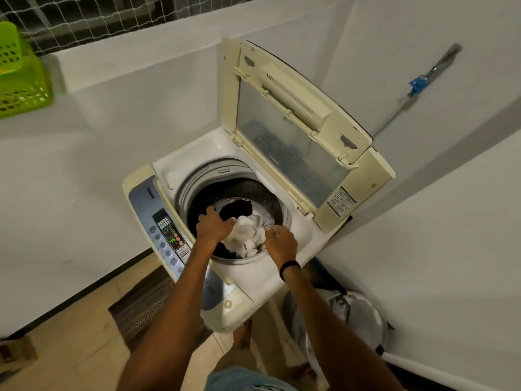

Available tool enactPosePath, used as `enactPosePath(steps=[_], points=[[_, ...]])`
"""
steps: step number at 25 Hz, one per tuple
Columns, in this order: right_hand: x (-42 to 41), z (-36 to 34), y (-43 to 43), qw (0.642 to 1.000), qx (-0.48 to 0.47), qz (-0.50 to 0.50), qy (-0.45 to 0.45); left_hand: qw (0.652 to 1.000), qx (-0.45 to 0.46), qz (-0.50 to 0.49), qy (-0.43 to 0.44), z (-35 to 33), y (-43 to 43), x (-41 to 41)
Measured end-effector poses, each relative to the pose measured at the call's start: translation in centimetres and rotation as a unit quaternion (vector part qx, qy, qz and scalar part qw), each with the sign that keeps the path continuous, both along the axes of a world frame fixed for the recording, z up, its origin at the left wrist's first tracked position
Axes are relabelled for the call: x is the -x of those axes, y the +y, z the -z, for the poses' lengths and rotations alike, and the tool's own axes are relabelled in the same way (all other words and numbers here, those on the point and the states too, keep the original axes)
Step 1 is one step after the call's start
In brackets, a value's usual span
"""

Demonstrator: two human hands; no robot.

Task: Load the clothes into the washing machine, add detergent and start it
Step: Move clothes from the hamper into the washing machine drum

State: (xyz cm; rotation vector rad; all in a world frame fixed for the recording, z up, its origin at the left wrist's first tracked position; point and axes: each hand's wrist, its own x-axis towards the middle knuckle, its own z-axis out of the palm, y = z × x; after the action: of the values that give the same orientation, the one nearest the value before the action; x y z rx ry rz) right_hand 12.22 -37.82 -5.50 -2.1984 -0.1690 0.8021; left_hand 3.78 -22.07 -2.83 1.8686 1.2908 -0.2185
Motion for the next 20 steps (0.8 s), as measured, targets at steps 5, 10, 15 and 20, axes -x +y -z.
enactPosePath(steps=[5,10,15,20], points=[[-0.9,2.2,-6.8,0.972,-0.087,0.196,0.099,0.991,0.019,0.051,-0.125,0.4,-9.0,-2.4],[-1.1,7.2,-17.3,0.952,-0.017,0.294,0.089,0.966,0.129,0.203,-0.097,2.9,-21.8,-4.9],[-1.4,15.7,-29.6,0.936,0.052,0.295,0.184,0.944,0.147,0.294,0.034,10.1,-32.8,-7.0],[-4.1,28.6,-39.2,0.907,0.054,0.316,0.272,0.952,0.146,0.249,0.101,24.1,-41.2,-10.8]])
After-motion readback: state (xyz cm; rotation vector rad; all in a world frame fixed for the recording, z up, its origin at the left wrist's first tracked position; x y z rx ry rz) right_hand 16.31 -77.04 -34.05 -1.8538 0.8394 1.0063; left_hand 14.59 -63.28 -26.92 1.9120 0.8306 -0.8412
